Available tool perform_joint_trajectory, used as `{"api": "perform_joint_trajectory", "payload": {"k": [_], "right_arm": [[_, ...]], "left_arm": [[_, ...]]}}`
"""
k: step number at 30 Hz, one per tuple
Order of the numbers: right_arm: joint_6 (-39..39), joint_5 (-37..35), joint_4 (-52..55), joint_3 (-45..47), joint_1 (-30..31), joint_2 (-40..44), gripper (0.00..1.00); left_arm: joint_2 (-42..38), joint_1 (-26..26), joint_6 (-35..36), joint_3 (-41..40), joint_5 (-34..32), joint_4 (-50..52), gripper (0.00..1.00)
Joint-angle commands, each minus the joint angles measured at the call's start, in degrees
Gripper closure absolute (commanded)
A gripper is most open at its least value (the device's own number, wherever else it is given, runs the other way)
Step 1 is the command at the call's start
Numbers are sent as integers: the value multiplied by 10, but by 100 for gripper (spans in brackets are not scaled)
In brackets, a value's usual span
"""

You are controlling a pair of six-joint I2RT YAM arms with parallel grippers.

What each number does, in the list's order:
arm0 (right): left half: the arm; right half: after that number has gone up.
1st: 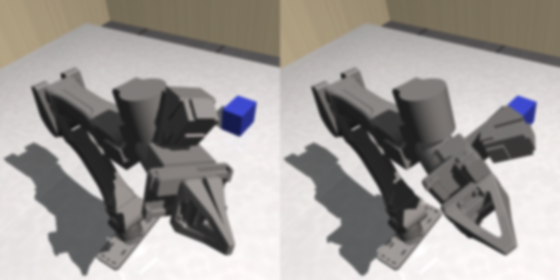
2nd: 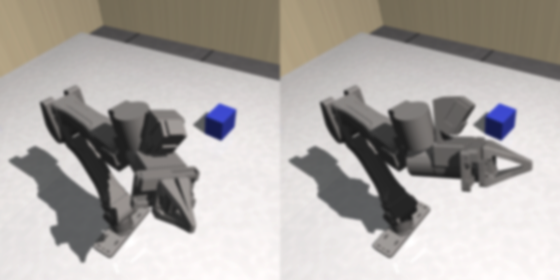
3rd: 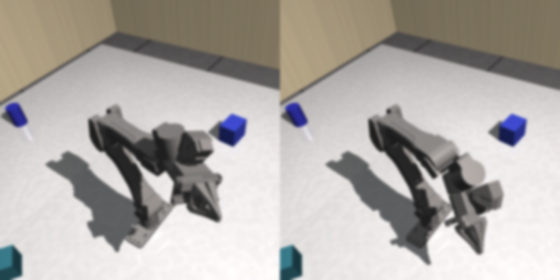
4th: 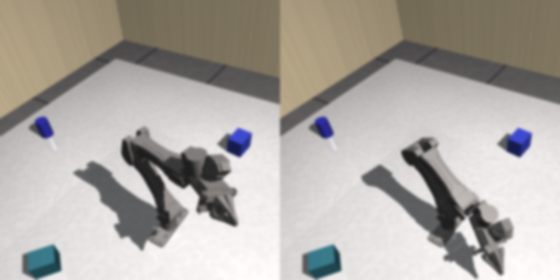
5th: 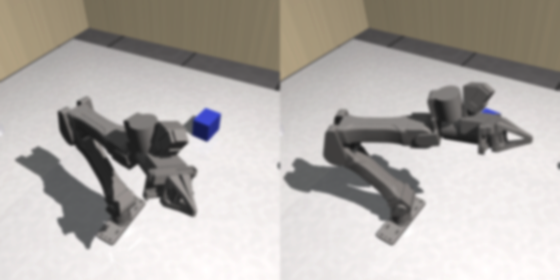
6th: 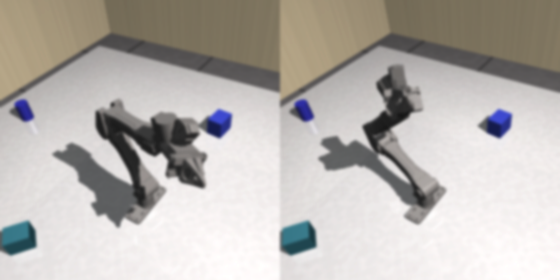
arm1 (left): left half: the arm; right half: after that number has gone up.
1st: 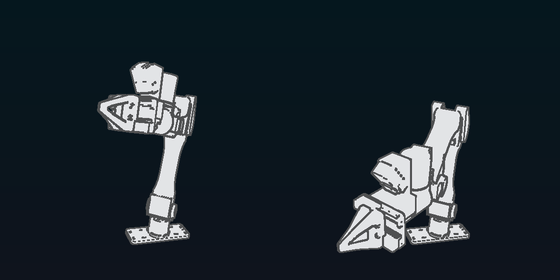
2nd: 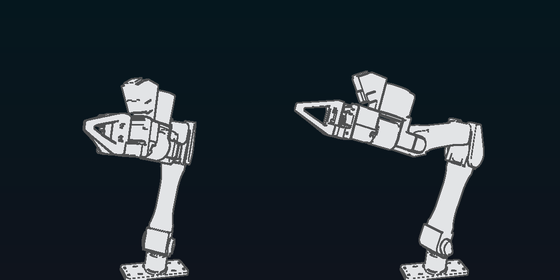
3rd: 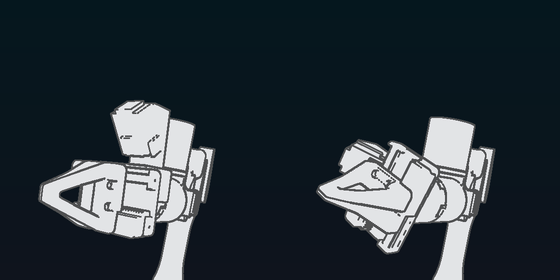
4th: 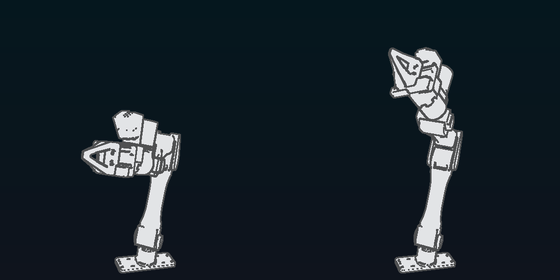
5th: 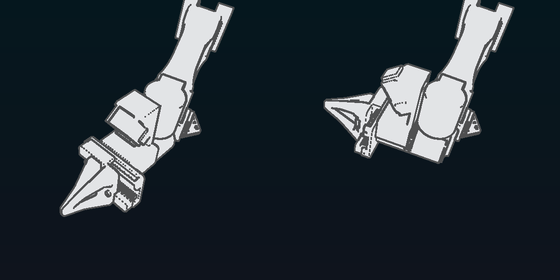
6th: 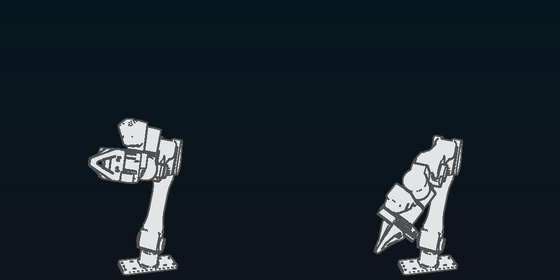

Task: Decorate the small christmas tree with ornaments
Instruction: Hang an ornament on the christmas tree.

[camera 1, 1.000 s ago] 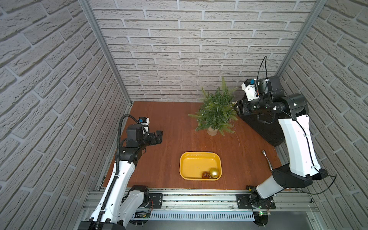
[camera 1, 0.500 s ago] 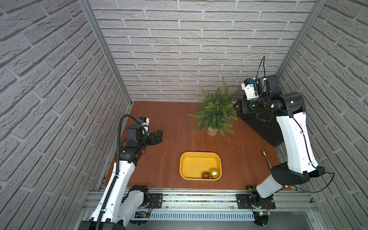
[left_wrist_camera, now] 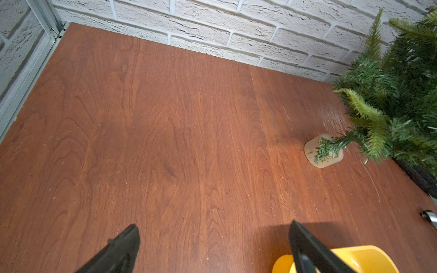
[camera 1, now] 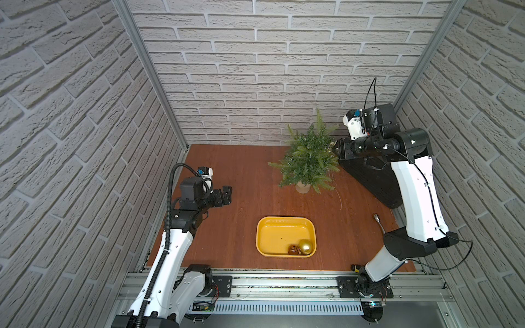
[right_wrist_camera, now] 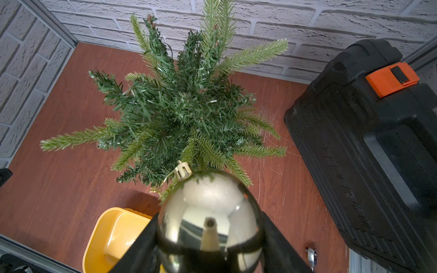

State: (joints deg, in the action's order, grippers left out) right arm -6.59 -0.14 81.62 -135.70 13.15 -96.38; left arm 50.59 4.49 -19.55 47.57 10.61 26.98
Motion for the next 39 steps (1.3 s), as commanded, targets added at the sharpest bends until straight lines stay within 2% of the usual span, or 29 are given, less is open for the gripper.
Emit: {"api": "perform_joint_trajectory", "payload": {"k": [1, 10, 21, 31, 39], "right_arm": [[9, -6, -16, -11, -5, 1, 57], [8, -34, -6, 4, -17, 8, 57], [2, -35, -33, 94, -20, 56, 57], [-15, 1, -108, 216, -20, 106, 57], [-21, 26, -145, 252, -20, 112, 44]], "left_arm": [[0, -4, 2, 2, 4, -12, 2], [1, -4, 2, 2, 3, -12, 2], [4, -4, 3, 2, 4, -11, 2], [10, -4, 3, 4, 3, -13, 2], [14, -4, 4, 3, 4, -14, 2]]}}
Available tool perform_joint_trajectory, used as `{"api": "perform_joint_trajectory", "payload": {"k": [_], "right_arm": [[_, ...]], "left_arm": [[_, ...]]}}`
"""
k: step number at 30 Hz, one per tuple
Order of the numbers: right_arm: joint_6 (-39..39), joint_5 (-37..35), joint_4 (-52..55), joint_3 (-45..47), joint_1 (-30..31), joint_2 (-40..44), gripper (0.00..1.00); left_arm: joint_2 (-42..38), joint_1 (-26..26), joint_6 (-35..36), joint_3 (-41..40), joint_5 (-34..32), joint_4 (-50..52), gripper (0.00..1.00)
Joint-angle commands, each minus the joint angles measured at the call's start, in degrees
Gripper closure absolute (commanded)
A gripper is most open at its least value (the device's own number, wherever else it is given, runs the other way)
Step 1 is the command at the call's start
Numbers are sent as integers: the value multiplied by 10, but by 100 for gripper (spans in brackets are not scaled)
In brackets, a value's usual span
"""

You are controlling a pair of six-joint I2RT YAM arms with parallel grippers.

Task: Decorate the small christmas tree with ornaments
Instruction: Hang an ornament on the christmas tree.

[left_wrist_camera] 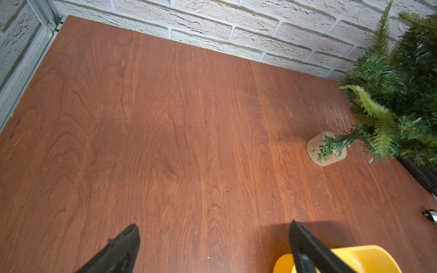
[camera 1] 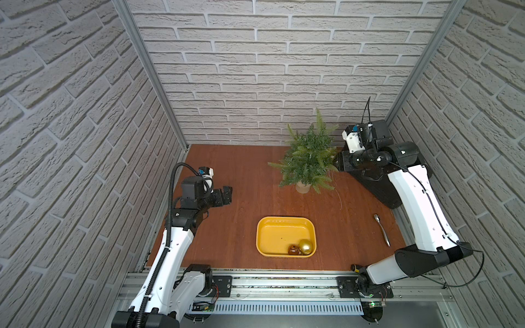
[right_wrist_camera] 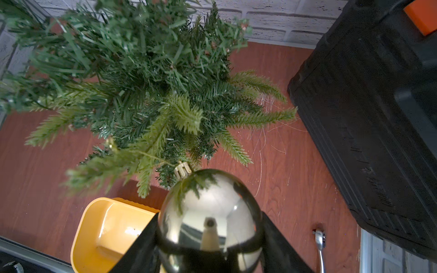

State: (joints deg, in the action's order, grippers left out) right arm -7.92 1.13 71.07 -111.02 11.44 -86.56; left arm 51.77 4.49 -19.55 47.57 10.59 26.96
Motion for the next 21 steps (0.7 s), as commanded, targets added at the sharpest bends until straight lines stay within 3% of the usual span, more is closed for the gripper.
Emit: {"api": "perform_joint_trajectory", "payload": {"k": [1, 10, 16, 21], "right_arm": [[-8, 15, -41, 7, -3, 14, 43], [-16, 1, -56, 41, -4, 47, 28], [-26, -12, -66, 79, -12, 83, 27], [-45, -18, -94, 165, -28, 142, 27]], "left_arm": [[3, -4, 4, 4, 4, -14, 2], [18, 26, 14, 18, -34, 10, 2], [35, 99, 21, 36, -88, 25, 2], [49, 174, -4, 51, -112, 36, 3]]}}
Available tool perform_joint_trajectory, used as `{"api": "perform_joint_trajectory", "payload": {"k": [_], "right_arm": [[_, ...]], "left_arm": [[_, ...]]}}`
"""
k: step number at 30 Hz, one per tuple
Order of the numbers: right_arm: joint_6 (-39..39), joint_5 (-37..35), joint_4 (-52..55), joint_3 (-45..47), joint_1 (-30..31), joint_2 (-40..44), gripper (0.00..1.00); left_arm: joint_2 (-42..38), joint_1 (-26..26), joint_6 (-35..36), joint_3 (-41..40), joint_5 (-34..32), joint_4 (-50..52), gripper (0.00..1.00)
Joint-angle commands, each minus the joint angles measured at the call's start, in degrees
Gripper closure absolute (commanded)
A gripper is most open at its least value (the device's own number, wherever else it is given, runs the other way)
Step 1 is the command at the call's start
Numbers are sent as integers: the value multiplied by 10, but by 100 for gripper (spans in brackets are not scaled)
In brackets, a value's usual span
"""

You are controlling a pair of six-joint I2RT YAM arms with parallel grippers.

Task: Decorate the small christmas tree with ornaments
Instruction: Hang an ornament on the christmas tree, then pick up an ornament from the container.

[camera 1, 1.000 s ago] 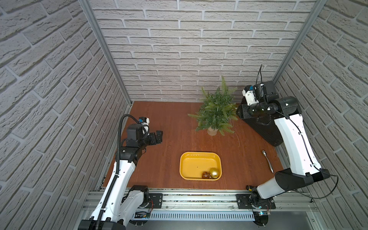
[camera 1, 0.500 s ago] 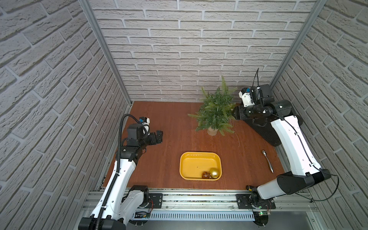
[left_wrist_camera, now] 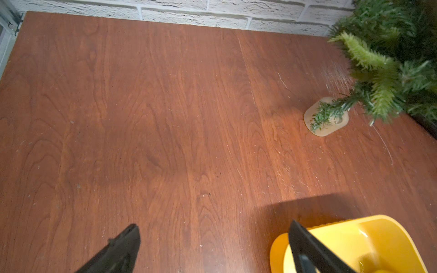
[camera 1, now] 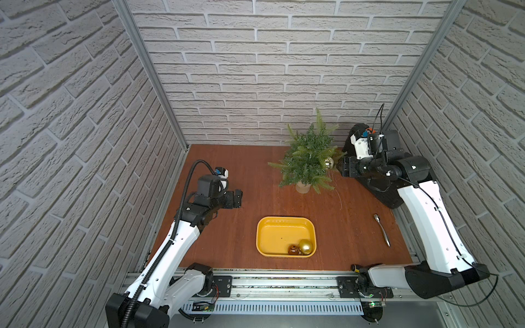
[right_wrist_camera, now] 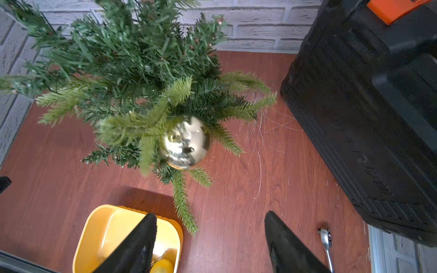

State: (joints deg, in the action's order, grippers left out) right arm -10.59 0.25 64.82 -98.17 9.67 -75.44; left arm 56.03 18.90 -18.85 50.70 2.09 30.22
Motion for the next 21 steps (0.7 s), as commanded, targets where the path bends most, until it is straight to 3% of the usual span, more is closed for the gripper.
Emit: {"api": "perform_joint_trajectory", "payload": {"k": [1, 5, 11, 13, 21], "right_arm": [[-23, -7, -39, 59, -14, 43, 27], [-33, 13, -61, 147, -30, 83, 28], [-40, 38, -80, 239, -45, 126, 29], [-43, 49, -87, 261, -47, 137, 29], [-38, 59, -97, 301, -52, 151, 30]], "left_arm": [[14, 47, -22, 23, -30, 3, 4], [56, 146, -31, 42, -54, 1, 6], [154, 271, 4, 98, -38, 31, 8], [190, 296, 4, 116, -46, 47, 8], [291, 367, -31, 141, 38, 16, 13]]}}
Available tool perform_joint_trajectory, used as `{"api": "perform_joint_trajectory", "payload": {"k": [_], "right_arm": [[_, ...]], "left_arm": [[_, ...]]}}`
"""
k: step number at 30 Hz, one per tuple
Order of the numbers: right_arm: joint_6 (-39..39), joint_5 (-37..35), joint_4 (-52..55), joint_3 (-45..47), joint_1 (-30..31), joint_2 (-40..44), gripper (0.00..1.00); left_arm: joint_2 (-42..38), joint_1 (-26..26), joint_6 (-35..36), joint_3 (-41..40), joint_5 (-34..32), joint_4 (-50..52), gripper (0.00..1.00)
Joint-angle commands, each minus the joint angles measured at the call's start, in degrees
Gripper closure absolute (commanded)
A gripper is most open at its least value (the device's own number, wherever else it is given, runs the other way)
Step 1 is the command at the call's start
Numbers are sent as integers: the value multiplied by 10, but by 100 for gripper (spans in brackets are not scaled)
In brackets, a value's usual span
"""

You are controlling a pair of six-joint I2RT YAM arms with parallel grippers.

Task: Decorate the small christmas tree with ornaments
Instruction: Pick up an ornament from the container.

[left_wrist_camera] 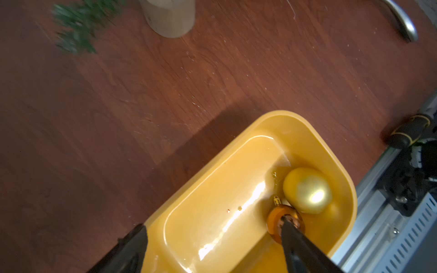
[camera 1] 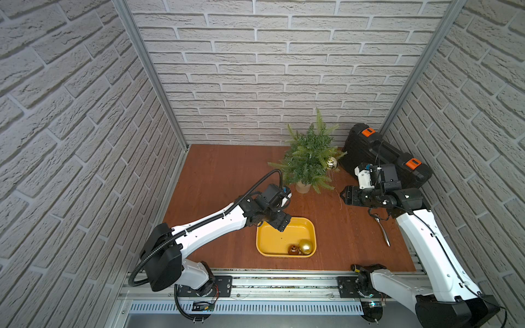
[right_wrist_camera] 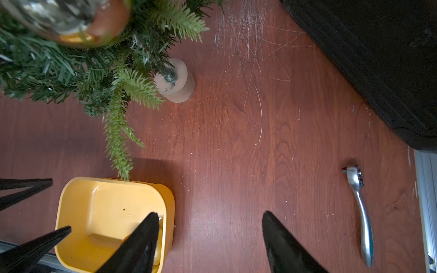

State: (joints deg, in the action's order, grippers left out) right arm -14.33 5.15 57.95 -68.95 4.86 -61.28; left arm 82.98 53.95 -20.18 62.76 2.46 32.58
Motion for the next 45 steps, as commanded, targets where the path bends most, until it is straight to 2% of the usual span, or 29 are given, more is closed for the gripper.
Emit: {"api": "perform_joint_trajectory", "payload": {"k": [1, 11, 20, 27, 34, 45], "right_arm": [[0, 11, -30, 11, -5, 10, 30], [9, 20, -29, 23, -7, 17, 31], [16, 18, -20, 20, -8, 26, 30], [15, 22, -22, 16, -9, 20, 31], [15, 23, -21, 11, -9, 17, 31], [14, 27, -21, 6, -9, 15, 31]], "left_arm": [[33, 28, -21, 26, 35, -7, 13], [185, 109, -50, 111, 56, 5, 14], [266, 128, -56, 168, 25, 69, 15], [269, 123, -46, 171, -33, 125, 14], [233, 82, -46, 126, -61, 126, 16], [202, 48, -40, 87, -29, 93, 24]]}}
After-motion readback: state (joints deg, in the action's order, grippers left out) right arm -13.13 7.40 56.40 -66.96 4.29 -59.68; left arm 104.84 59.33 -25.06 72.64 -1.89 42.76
